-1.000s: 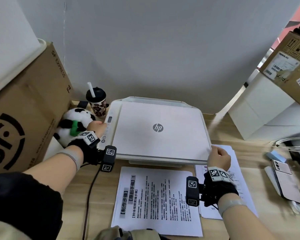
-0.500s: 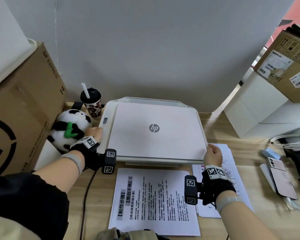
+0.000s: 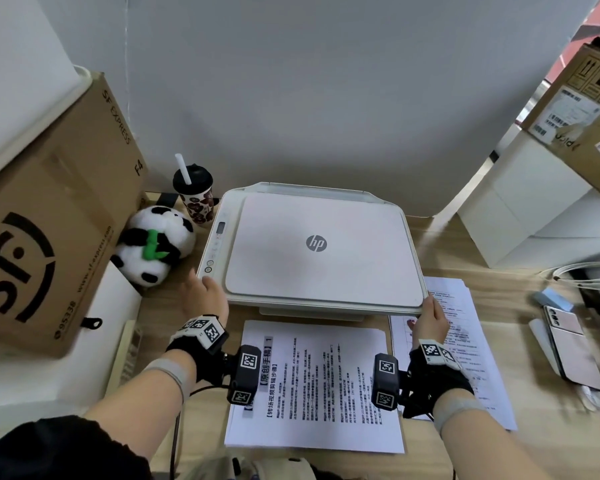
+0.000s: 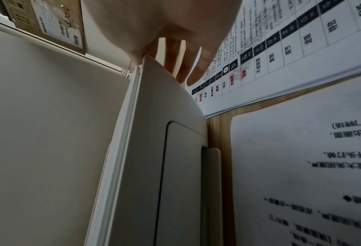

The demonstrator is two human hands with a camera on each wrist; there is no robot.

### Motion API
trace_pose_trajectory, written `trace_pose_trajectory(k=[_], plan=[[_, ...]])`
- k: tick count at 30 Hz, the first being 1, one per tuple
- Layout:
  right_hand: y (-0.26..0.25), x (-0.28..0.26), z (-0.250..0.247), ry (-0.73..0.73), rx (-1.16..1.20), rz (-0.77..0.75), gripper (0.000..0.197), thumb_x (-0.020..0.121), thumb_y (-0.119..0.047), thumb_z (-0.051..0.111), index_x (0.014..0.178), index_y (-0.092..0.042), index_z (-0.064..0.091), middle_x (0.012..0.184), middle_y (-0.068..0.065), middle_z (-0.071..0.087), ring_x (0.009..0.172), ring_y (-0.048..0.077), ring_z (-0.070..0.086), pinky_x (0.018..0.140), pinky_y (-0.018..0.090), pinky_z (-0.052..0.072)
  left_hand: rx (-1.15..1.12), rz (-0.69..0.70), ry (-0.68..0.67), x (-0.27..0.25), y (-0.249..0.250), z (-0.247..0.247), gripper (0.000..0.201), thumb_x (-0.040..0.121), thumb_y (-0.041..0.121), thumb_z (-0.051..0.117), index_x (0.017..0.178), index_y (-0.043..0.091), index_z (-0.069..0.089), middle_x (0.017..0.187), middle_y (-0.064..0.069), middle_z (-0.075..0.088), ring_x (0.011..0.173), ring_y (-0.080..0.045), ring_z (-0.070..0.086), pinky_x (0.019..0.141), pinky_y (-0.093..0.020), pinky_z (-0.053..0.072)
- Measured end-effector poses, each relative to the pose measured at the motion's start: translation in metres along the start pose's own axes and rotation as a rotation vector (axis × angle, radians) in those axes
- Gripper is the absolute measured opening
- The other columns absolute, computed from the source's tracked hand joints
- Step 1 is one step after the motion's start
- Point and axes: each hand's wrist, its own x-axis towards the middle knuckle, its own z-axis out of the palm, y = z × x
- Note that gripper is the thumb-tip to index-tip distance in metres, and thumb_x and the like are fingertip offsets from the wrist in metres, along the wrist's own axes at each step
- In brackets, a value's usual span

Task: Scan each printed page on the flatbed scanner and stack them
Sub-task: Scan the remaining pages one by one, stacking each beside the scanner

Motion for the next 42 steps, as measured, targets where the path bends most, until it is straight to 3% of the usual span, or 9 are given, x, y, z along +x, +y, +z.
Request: trace_pose_trajectory(k=[2, 5, 10, 16, 24, 30, 37, 42], plan=[[0.003, 0.0, 0.0, 0.0, -0.004, -0.019, 0.036, 0.099, -0.028, 0.041, 0.129, -0.016, 0.057, 0.11, 0.007, 0.059, 0.083, 0.018, 0.051, 0.078, 0.034, 0.048, -0.039, 0.01, 0.038, -0.014, -0.001, 0.002, 0.049, 0.095, 0.007, 0.031, 0.144, 0.001, 0.03, 0.142, -0.026, 0.039, 0.128, -0.04, 0.041, 0.104, -0.044, 0.034], [0.008, -0.004, 0.0, 0.0, -0.044, -0.049, 0.037, 0.098, -0.027, 0.039, 0.131, -0.022, 0.055, 0.124, 0.011, 0.06, 0.094, 0.023, 0.054, 0.095, 0.046, 0.048, -0.058, 0.085, 0.06, -0.031, -0.004, 0.003, 0.05, 0.098, 0.008, 0.031, 0.147, 0.006, 0.025, 0.145, -0.022, 0.037, 0.129, -0.036, 0.04, 0.104, -0.04, 0.033], [0.004, -0.01, -0.001, -0.006, -0.135, -0.095, 0.038, 0.099, -0.022, 0.034, 0.132, -0.021, 0.053, 0.127, 0.013, 0.059, 0.111, 0.034, 0.057, 0.096, 0.049, 0.044, -0.114, 0.103, 0.115, -0.035, -0.005, 0.007, 0.047, 0.098, 0.007, 0.031, 0.145, 0.007, 0.029, 0.144, -0.018, 0.04, 0.127, -0.034, 0.041, 0.102, -0.037, 0.032], [0.003, -0.008, 0.0, -0.005, -0.201, -0.125, 0.039, 0.1, -0.021, 0.032, 0.134, -0.021, 0.051, 0.126, 0.014, 0.059, 0.097, 0.023, 0.052, 0.096, 0.047, 0.045, -0.151, 0.119, 0.135, -0.034, -0.007, 0.011, 0.047, 0.098, 0.007, 0.03, 0.145, 0.007, 0.03, 0.144, -0.017, 0.041, 0.127, -0.034, 0.042, 0.102, -0.036, 0.034], [-0.004, -0.012, -0.003, -0.016, -0.218, -0.139, 0.039, 0.102, -0.017, 0.03, 0.138, -0.013, 0.047, 0.136, 0.01, 0.053, 0.121, 0.028, 0.05, 0.098, 0.03, 0.038, -0.156, 0.147, 0.143, -0.031, -0.011, 0.012, 0.046, 0.098, 0.006, 0.031, 0.144, 0.006, 0.031, 0.143, -0.017, 0.042, 0.127, -0.035, 0.042, 0.103, -0.038, 0.033], [-0.003, -0.012, -0.001, -0.011, -0.208, -0.128, 0.038, 0.102, -0.018, 0.031, 0.136, -0.015, 0.048, 0.132, 0.012, 0.055, 0.119, 0.032, 0.052, 0.101, 0.041, 0.043, -0.162, 0.145, 0.134, -0.03, -0.012, 0.013, 0.047, 0.098, 0.008, 0.031, 0.144, 0.007, 0.031, 0.142, -0.017, 0.043, 0.125, -0.035, 0.044, 0.103, -0.04, 0.036], [-0.006, -0.014, -0.002, -0.019, -0.209, -0.142, 0.038, 0.102, -0.016, 0.031, 0.136, -0.013, 0.047, 0.135, 0.012, 0.053, 0.122, 0.028, 0.049, 0.1, 0.034, 0.04, -0.154, 0.147, 0.135, -0.029, -0.013, 0.011, 0.047, 0.097, 0.007, 0.031, 0.144, 0.006, 0.031, 0.142, -0.018, 0.043, 0.125, -0.035, 0.044, 0.103, -0.039, 0.035], [-0.007, -0.015, -0.002, -0.023, -0.215, -0.137, 0.038, 0.103, -0.016, 0.03, 0.135, -0.014, 0.049, 0.133, 0.011, 0.054, 0.121, 0.029, 0.05, 0.1, 0.037, 0.042, -0.164, 0.14, 0.13, -0.03, -0.012, 0.012, 0.047, 0.098, 0.008, 0.03, 0.145, 0.007, 0.03, 0.144, -0.016, 0.041, 0.127, -0.034, 0.043, 0.104, -0.038, 0.034]])
